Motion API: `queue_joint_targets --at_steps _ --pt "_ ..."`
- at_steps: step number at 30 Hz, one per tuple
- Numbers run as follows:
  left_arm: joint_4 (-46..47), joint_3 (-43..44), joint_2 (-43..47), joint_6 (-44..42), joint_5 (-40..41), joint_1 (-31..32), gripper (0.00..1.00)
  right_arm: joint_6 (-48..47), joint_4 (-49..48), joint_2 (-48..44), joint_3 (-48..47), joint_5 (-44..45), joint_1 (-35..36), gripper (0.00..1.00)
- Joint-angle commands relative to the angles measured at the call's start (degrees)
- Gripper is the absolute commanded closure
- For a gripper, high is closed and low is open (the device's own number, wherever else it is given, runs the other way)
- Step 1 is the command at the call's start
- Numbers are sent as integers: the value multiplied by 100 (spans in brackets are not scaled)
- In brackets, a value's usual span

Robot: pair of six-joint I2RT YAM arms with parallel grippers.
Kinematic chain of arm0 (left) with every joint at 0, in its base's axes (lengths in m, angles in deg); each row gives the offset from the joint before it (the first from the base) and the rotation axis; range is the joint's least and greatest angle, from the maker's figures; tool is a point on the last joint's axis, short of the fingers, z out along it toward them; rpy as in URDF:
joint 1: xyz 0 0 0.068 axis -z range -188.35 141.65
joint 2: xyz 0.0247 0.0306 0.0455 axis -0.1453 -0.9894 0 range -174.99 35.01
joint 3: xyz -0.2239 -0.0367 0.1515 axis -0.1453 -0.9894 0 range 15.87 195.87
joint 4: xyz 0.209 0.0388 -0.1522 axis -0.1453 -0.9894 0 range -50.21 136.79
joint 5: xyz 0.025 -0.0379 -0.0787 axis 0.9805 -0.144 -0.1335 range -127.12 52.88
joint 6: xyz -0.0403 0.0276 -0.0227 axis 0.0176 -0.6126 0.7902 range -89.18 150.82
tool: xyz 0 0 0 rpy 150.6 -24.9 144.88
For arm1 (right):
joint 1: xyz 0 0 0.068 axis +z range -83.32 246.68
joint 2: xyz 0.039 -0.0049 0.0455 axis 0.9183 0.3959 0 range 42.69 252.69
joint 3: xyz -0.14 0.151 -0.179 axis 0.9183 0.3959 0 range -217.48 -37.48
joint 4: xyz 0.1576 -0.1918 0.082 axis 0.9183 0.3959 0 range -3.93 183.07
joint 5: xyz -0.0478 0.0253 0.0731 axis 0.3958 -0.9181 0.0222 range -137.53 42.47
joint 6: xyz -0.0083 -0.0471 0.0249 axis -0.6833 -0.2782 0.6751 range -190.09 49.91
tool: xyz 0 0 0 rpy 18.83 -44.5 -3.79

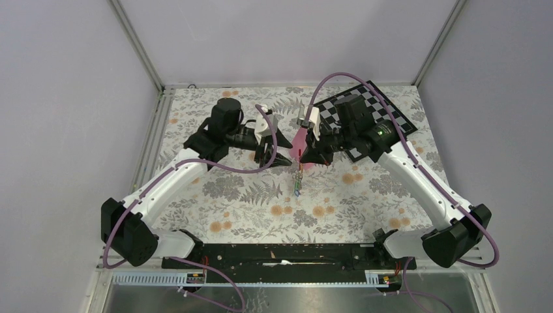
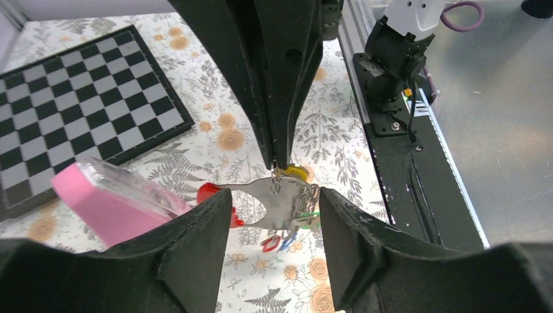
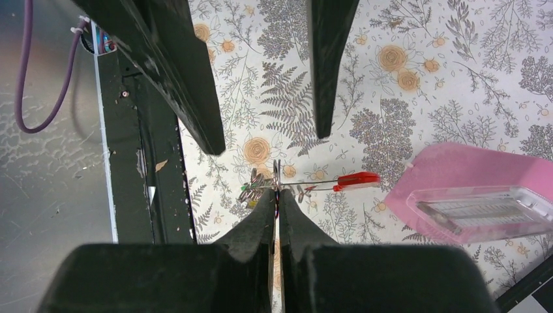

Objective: Put the keys on the keyring

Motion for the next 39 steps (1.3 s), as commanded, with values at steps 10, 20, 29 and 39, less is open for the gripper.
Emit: queue_joint_targets --at_steps 10,20,29,39 --pt "477 134 -238 19 205 266 60 -69 90 81 -267 101 111 100" --pt "517 58 -268 61 164 332 69 -2 10 41 -248 83 109 100" --pt "526 4 -301 80 189 350 69 9 -7 -9 -226 83 104 100" --pt "536 -2 -329 107 140 368 79 26 -15 -4 -247 74 111 100"
